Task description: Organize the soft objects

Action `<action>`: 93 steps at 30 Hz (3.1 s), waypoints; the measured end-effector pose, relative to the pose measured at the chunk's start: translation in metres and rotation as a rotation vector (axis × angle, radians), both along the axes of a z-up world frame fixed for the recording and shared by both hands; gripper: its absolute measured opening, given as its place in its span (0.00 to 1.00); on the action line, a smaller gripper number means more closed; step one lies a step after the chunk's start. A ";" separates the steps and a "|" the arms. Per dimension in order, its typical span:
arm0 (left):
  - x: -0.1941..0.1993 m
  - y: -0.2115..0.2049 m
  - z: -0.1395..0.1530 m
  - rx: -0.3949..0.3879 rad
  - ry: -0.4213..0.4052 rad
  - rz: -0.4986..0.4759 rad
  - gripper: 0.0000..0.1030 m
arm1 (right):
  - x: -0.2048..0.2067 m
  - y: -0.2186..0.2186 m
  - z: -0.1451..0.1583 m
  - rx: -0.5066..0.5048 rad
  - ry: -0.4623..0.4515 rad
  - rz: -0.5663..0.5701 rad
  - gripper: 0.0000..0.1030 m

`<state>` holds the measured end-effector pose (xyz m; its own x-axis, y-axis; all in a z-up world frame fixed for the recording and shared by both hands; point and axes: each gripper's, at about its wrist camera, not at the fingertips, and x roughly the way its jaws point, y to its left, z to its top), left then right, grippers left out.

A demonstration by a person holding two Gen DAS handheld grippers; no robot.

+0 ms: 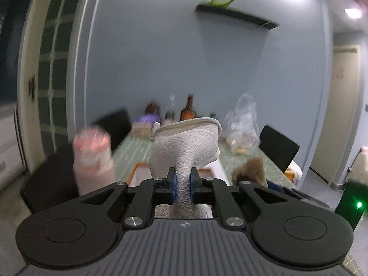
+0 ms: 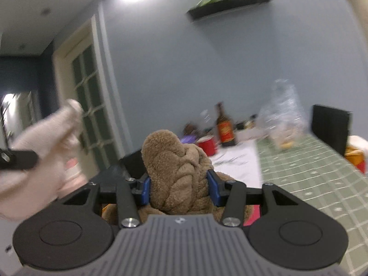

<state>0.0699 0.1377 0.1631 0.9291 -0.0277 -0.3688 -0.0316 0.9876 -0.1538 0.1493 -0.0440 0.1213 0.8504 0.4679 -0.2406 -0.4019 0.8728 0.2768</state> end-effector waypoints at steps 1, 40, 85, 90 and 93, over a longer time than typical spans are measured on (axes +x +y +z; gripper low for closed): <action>0.006 0.009 -0.005 -0.024 0.030 -0.003 0.12 | 0.005 0.010 0.000 -0.012 0.019 0.018 0.46; -0.021 0.012 -0.056 0.195 -0.121 0.117 0.96 | -0.024 0.010 -0.007 -0.263 -0.053 -0.125 0.97; -0.096 -0.094 -0.104 0.252 -0.066 0.072 0.96 | -0.176 -0.077 -0.059 -0.196 0.051 -0.317 0.97; -0.094 -0.096 -0.104 0.248 -0.053 0.055 0.96 | -0.176 -0.078 -0.062 -0.185 0.056 -0.325 0.97; -0.094 -0.098 -0.105 0.251 -0.055 0.053 0.96 | -0.177 -0.079 -0.062 -0.191 0.049 -0.328 0.97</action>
<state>-0.0242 0.0402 0.0582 0.9456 0.1076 -0.3071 -0.0827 0.9922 0.0931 -0.0274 -0.1227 0.0592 0.9329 0.1154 -0.3411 -0.0828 0.9906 0.1087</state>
